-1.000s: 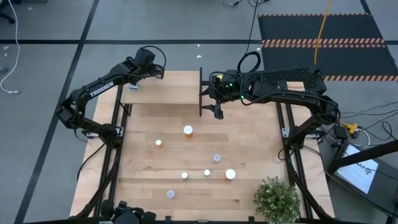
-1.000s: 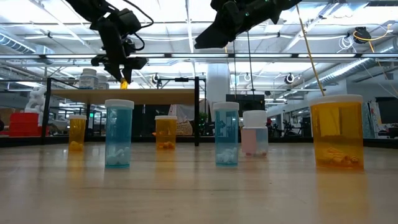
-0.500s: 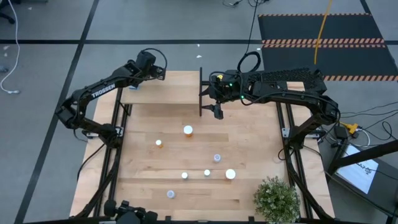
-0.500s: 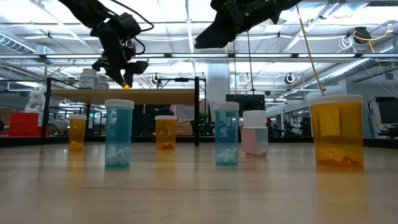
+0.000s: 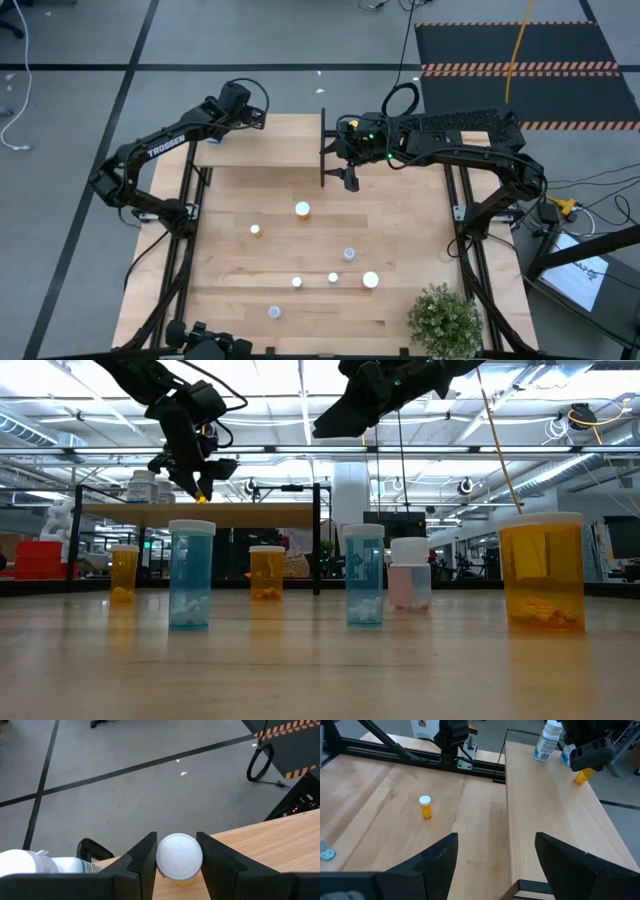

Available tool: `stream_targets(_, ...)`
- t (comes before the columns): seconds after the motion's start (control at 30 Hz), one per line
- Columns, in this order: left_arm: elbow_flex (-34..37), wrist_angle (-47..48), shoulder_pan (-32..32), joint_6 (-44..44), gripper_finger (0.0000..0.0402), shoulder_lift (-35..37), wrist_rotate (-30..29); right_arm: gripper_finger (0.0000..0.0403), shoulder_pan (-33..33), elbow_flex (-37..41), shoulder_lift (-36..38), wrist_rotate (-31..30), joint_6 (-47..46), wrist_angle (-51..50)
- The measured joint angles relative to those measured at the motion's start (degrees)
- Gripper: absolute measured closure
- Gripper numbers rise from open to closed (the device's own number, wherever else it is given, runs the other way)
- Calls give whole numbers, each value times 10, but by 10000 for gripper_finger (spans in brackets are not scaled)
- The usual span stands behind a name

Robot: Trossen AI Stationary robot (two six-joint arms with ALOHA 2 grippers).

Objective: Pick and place medicine bottles onto shelf by color
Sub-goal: Put the right small orange pill bottle on the shelf

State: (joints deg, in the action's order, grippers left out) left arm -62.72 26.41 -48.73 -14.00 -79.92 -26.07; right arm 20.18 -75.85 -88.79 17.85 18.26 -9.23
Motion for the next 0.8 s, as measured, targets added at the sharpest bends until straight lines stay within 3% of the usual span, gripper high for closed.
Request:
stream_targets(0.57,0,0,0,0,265,0,0,145,0,0,0,0,0,0)
stream_targets(0.8,0,0,0,-1,219,0,0,145,0,0,0,0,0,0)
